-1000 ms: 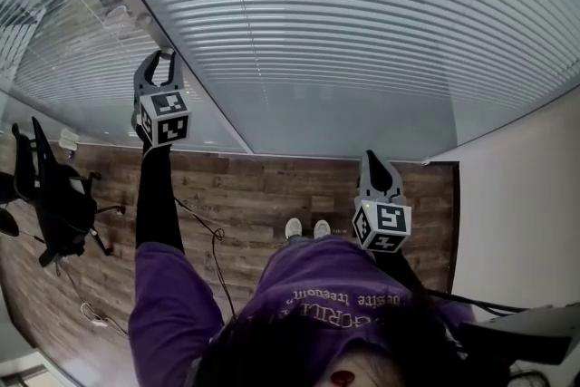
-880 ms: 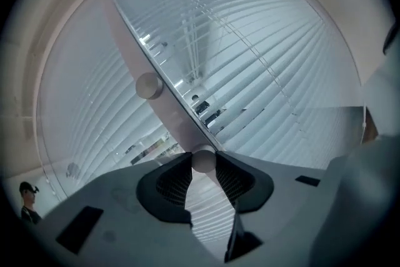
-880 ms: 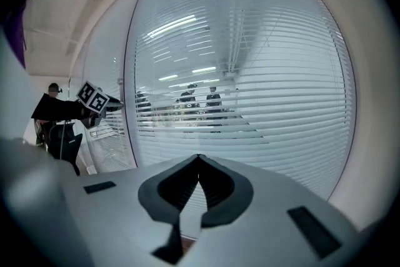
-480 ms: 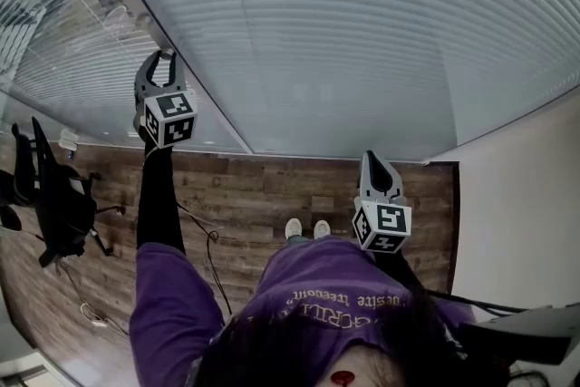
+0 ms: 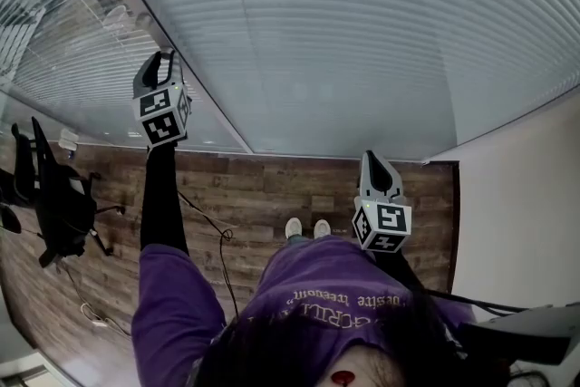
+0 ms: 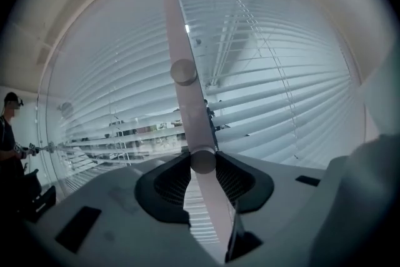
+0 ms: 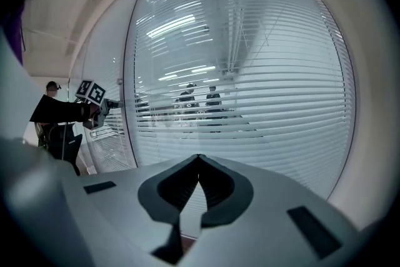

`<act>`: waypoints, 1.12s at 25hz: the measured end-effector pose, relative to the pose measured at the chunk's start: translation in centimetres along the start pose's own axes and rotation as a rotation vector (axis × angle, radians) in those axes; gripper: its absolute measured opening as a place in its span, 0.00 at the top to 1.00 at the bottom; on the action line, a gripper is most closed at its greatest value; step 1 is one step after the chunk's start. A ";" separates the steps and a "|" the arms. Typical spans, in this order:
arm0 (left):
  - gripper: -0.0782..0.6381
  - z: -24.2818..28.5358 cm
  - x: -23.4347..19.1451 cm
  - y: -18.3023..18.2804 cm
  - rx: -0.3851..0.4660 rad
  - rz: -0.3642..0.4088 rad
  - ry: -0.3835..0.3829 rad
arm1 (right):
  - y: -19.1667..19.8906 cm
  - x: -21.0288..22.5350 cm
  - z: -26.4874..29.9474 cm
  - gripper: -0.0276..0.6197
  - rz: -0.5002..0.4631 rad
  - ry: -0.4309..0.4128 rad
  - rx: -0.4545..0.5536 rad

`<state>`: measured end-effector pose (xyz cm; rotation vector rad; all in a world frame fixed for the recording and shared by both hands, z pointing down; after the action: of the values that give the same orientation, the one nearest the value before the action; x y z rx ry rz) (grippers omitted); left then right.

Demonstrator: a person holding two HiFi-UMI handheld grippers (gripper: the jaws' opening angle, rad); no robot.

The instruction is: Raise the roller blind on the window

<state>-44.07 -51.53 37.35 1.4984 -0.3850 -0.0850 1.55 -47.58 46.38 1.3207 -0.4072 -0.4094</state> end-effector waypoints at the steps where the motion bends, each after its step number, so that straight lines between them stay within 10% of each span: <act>1: 0.72 0.0 0.0 0.0 0.002 -0.022 0.004 | 0.2 0.1 0.0 0.96 -0.003 0.003 0.000; 28: 0.72 0.2 0.2 0.1 -0.038 0.169 0.017 | -0.4 -0.4 0.4 0.96 -0.015 -0.007 0.004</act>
<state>-44.00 -51.71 37.53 1.4223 -0.4922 0.0541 0.97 -47.78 46.07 1.3269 -0.4042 -0.4255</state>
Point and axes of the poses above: the fingertips, and each gripper's own axes: z forward along the fingers, x to its right, y out of its underside, the point moved 3 cm from there along -z, backward along the fingers, and after that the axes turned 7 degrees about x, right-handed, at the moved point
